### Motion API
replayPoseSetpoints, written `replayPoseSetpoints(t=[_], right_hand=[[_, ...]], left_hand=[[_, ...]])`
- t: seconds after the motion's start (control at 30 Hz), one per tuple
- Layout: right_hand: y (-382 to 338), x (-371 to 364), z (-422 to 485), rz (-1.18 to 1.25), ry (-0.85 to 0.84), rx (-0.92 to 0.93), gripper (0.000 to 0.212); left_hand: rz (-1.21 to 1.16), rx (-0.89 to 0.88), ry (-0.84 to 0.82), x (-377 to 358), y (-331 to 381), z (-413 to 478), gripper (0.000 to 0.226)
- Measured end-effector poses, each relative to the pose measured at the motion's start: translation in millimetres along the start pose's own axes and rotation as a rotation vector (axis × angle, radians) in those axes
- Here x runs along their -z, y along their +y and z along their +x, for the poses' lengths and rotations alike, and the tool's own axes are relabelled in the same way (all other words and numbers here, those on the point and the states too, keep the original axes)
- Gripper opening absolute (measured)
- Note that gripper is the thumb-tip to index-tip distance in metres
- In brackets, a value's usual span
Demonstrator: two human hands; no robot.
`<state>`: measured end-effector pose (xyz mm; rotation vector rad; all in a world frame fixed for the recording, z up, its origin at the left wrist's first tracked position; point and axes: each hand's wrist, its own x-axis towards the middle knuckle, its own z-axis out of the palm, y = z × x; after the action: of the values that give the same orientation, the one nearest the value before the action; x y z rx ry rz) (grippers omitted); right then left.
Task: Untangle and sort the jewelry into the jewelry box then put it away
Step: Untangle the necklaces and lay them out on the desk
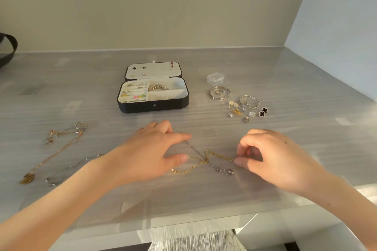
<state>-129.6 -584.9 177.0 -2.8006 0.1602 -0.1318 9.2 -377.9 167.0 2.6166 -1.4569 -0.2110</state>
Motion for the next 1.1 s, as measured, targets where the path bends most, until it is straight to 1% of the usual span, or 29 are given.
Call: replayPoseSetpoints(t=[0.1,0.17,0.27,0.33,0.37,0.4,0.53,0.67,0.73,0.83,0.97,1.03,1.1], right_hand=[[-0.3,-0.9,0.5,-0.044,-0.033,-0.001,0.014],[-1.2,-3.4,2.0,-0.074,-0.04,0.005,0.015],[0.4,-4.7,4.4,-0.036,-0.008,0.009,0.022],[3.3,-6.5,6.1,-0.009,0.03,0.016,0.018],[4.7,-7.5,6.8,0.005,0.042,0.017,0.014],[6.0,-8.6,7.1,0.023,0.046,0.021,0.012],[9.2,-9.5,5.4,0.053,0.006,0.039,0.017],[7.2,-17.2,5.5,0.024,0.088,0.04,0.019],[6.0,-22.4,6.4,0.008,0.127,0.052,0.019],[7.3,-23.7,9.2,-0.006,0.131,0.051,0.018],[5.2,-20.4,14.3,0.026,0.114,0.056,0.012],[3.1,-19.2,14.3,0.052,0.091,0.041,0.018],[2.1,-17.5,13.6,0.053,0.068,0.05,0.018]], left_hand=[[-0.062,-0.005,0.084,2.2,0.5,6.4,0.024],[-0.013,-0.005,0.122,1.6,0.9,13.5,0.014],[0.095,-0.013,0.139,-4.1,2.0,16.3,0.015],[0.11,-0.09,0.259,-10.0,-0.1,14.3,0.014],[0.099,-0.107,0.311,-10.2,-1.1,12.8,0.013],[0.064,-0.085,0.326,-8.5,-1.3,10.8,0.013],[-0.166,0.059,0.227,-2.1,-4.3,7.0,0.012],[-0.443,0.122,0.192,2.7,-7.1,2.5,0.014],[-0.481,0.15,0.189,5.2,-8.5,1.8,0.015],[-0.541,0.17,0.227,9.4,-11.0,2.2,0.014],[-0.626,0.156,0.229,14.5,-9.8,0.4,0.013],[-0.637,0.156,0.229,14.1,-7.9,0.7,0.014],[-0.652,0.175,0.242,14.1,-5.9,2.9,0.016]])
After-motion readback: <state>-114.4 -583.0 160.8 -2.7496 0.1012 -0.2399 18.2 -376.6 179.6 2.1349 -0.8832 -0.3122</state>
